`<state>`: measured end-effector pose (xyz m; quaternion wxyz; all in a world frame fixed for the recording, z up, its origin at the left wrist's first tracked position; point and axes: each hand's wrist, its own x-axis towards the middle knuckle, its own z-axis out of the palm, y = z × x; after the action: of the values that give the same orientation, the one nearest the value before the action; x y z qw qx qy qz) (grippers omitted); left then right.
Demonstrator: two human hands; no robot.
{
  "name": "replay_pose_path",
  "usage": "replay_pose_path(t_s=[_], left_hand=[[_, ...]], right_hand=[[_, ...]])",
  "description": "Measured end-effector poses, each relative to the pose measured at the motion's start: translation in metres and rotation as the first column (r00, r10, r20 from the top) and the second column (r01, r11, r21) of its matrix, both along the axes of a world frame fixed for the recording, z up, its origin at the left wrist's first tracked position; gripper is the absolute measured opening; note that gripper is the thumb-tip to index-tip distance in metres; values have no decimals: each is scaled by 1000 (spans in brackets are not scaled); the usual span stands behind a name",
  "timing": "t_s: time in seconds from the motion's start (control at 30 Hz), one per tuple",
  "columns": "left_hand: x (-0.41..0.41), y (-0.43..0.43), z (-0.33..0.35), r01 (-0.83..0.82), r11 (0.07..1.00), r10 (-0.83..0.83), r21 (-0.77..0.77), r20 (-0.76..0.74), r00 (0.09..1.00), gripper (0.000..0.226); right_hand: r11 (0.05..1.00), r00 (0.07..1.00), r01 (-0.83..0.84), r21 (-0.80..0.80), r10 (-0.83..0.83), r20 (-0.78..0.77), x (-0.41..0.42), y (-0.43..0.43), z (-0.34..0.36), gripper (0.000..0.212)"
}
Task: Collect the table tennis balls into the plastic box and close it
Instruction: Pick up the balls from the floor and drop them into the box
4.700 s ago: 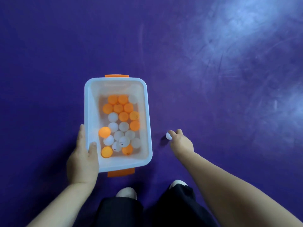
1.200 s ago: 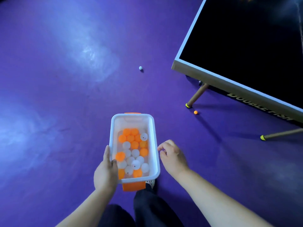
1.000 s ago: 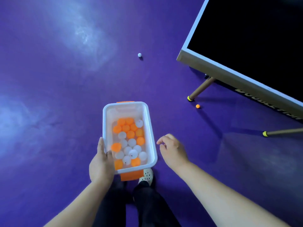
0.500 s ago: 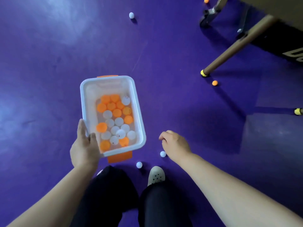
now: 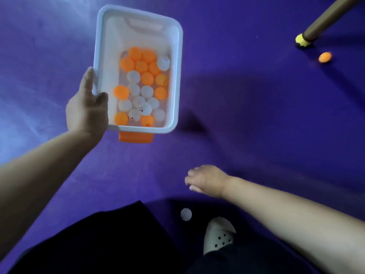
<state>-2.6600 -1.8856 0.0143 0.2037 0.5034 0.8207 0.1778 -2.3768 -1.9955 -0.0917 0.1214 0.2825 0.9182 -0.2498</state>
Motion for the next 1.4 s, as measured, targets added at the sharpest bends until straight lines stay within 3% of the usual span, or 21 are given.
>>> replay_pose_path(t_s=[0.2,0.47,0.6,0.73,0.87,0.93,1.03,1.2,1.33,1.4], left_hand=[[19,4,-43,42,994,-53,102,107,993,57],[21,-26,-58,147,989,-147,20,-8,989,54],[21,-37,-59,130,991,-130,10,19,991,52],[27,-40,-51,121,992,-122,44,25,992,39],[32,-41,-48,123,991,-125,44,39,991,40],[35,-42,-47,143,989,-145,35,40,989,41],[39,-44,-47,179,984,-179,15,39,983,41],[50,-45,-52,230,973,-229,-10,49,972,39],[56,-45,-57,260,966,-258,-9,67,964,43],[59,-45,-59,268,963,-267,-12,75,961,46]], right_hand=[[998,989,-49,-41,42,-144,-9,-22,-56,28],[970,1000,-21,-241,22,1,-11,-60,-60,36],[961,998,-28,-275,40,38,-3,-81,-62,58],[974,995,56,-220,-35,99,3,-93,-67,45],[956,978,175,-234,-141,156,-1,-91,-65,26],[966,978,202,-159,-191,84,8,-89,-61,27],[949,961,273,157,-264,-78,35,-92,-67,39],[728,814,561,394,-571,-105,78,-105,-82,43],[663,719,647,377,-695,-11,93,-106,-86,60],[631,688,688,357,-725,-44,96,-103,-86,50]])
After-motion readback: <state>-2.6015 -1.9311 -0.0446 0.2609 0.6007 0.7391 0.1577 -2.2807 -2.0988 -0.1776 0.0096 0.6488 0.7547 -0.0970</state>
